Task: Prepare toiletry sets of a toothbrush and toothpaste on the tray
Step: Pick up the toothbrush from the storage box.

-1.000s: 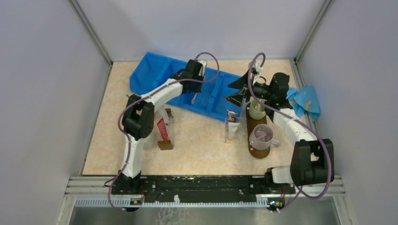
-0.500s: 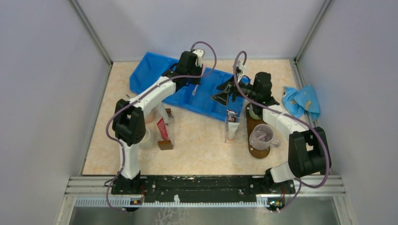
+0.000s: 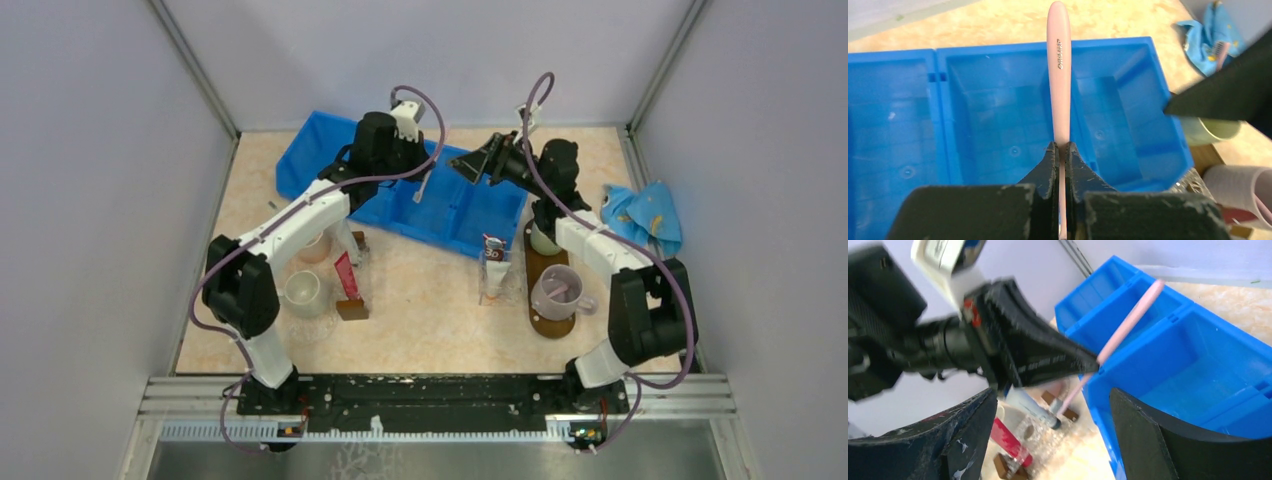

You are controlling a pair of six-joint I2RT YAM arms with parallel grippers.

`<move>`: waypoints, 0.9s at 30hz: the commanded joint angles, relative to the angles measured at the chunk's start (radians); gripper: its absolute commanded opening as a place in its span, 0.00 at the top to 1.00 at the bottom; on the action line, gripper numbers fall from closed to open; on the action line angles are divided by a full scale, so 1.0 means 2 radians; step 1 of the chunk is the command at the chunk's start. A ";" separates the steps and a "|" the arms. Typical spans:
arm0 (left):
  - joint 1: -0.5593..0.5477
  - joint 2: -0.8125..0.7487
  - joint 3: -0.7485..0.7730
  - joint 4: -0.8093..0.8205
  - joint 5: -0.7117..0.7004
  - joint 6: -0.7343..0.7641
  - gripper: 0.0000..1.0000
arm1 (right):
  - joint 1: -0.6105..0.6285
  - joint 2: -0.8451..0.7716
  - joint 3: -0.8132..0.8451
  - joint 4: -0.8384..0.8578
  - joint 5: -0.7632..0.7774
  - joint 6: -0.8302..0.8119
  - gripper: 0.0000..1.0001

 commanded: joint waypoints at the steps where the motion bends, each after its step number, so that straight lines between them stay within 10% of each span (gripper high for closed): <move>1: 0.001 -0.041 -0.043 0.068 0.077 -0.027 1.00 | 0.003 0.020 0.061 -0.006 0.042 0.084 0.17; 22: -0.013 -0.080 -0.110 0.139 0.159 -0.082 1.00 | 0.012 0.028 0.079 -0.101 0.095 0.102 0.27; 27: -0.026 -0.075 -0.103 0.132 0.151 -0.079 1.00 | 0.018 0.029 0.077 -0.102 0.092 0.117 0.49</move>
